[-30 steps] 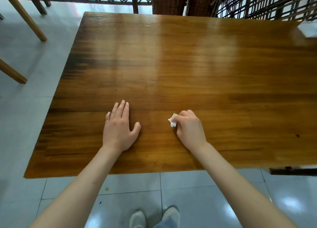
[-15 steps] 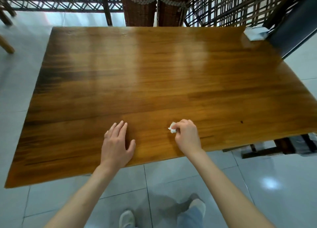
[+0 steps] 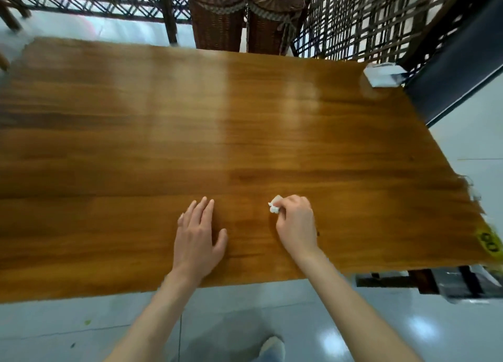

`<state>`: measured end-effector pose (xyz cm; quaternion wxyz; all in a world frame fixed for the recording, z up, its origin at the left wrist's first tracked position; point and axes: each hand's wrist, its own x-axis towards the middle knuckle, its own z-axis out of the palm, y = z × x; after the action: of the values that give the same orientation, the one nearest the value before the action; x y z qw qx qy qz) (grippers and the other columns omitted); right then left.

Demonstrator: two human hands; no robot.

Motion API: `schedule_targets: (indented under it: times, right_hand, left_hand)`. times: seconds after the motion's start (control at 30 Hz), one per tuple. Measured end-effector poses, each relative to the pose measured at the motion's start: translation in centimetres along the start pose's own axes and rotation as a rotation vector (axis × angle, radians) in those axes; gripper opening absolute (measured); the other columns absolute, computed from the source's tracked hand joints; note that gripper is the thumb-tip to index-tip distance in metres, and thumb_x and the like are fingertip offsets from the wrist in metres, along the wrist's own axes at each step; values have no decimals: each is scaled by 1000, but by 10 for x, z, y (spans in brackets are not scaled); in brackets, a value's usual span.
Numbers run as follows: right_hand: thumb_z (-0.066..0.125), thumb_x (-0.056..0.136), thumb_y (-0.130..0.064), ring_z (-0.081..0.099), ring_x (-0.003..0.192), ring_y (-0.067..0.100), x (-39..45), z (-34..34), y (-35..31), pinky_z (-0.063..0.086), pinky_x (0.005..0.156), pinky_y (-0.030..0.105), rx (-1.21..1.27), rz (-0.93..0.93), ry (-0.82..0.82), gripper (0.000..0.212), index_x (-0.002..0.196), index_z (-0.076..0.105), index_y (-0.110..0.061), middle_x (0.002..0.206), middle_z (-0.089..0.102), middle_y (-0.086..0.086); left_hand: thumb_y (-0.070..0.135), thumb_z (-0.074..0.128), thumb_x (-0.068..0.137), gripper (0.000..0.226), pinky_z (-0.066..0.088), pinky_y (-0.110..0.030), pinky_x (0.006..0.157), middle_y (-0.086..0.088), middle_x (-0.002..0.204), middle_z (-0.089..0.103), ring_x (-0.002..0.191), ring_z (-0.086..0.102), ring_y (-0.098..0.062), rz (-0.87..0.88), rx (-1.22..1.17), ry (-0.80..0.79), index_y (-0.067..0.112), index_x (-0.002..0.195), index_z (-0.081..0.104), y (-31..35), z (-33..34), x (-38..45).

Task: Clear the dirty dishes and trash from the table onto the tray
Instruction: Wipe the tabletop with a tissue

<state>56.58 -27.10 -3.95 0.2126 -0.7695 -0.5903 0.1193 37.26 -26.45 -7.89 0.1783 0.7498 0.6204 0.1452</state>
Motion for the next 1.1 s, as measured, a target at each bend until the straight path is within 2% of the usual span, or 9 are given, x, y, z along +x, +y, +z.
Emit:
schedule_targets:
  times: [0.17, 0.27, 0.43, 0.53, 0.6, 0.73, 0.9, 1.03, 1.1]
  right_hand:
    - [51, 89, 2, 52, 95, 19, 50, -6, 35, 47, 72, 27, -12, -65, -24, 25, 99, 71, -9, 96, 65, 6]
    - [50, 88, 2, 52, 92, 20, 63, 0, 40, 45, 70, 26, 30, -96, -52, 25, 98, 71, -9, 94, 64, 7]
    - [55, 86, 2, 53, 92, 20, 52, 14, 37, 43, 73, 21, 23, -172, -112, 21, 99, 70, -5, 95, 64, 8]
    - [60, 84, 2, 55, 88, 18, 39, 14, 37, 48, 70, 22, 27, -279, -176, 17, 94, 71, -6, 91, 65, 6]
    - [61, 84, 0, 54, 84, 15, 34, 9, 40, 47, 68, 18, 40, -316, -226, 16, 93, 72, -8, 88, 64, 4]
    - [59, 85, 2, 54, 84, 15, 51, 1, 39, 42, 67, 17, 75, -196, -154, 18, 95, 72, -6, 86, 63, 6]
    - [53, 89, -1, 54, 93, 19, 84, 19, 20, 45, 72, 23, 69, -160, -93, 22, 101, 70, -6, 94, 63, 8]
    - [55, 90, -6, 55, 95, 18, 91, 40, -5, 46, 75, 22, 70, -98, -57, 21, 104, 69, -6, 99, 64, 9]
    - [55, 90, -6, 54, 94, 17, 81, 50, -24, 44, 76, 20, 86, -156, -77, 20, 104, 70, -7, 98, 64, 7]
  left_hand:
    - [38, 50, 90, 63, 9, -36, 112, -5, 151, 32, 142, 20, -22, -61, 77, 42, 14, 145, 30, 22, 20, 38]
    - [38, 48, 90, 63, 9, -38, 112, -4, 151, 31, 142, 19, -22, -85, 119, 42, 14, 145, 30, 25, 27, 42]
    - [36, 50, 90, 62, 11, -41, 113, -5, 151, 32, 142, 20, -21, -87, 142, 52, 14, 144, 32, 21, 29, 43]
    - [32, 50, 90, 61, 10, -41, 114, -5, 151, 31, 142, 18, -21, -97, 114, 39, 14, 145, 31, 22, 28, 44]
    - [28, 51, 90, 59, 8, -39, 114, -4, 151, 31, 142, 18, -19, -100, 56, 40, 13, 144, 32, 26, 26, 45]
    - [15, 51, 91, 54, 14, -34, 113, -2, 149, 34, 141, 18, -16, -117, -133, 63, 13, 143, 36, 22, 11, 40]
    - [10, 51, 90, 51, 19, -47, 114, -4, 147, 37, 141, 20, -19, -130, -68, 82, 12, 140, 39, -11, -10, 28]
    - [12, 47, 92, 49, 19, -48, 114, -6, 147, 37, 141, 21, -21, -174, -48, 109, 12, 141, 39, -36, -21, 20]
    - [15, 42, 91, 50, 18, -47, 114, -6, 147, 38, 140, 22, -22, -193, -47, 128, 11, 140, 40, -45, -24, 16]
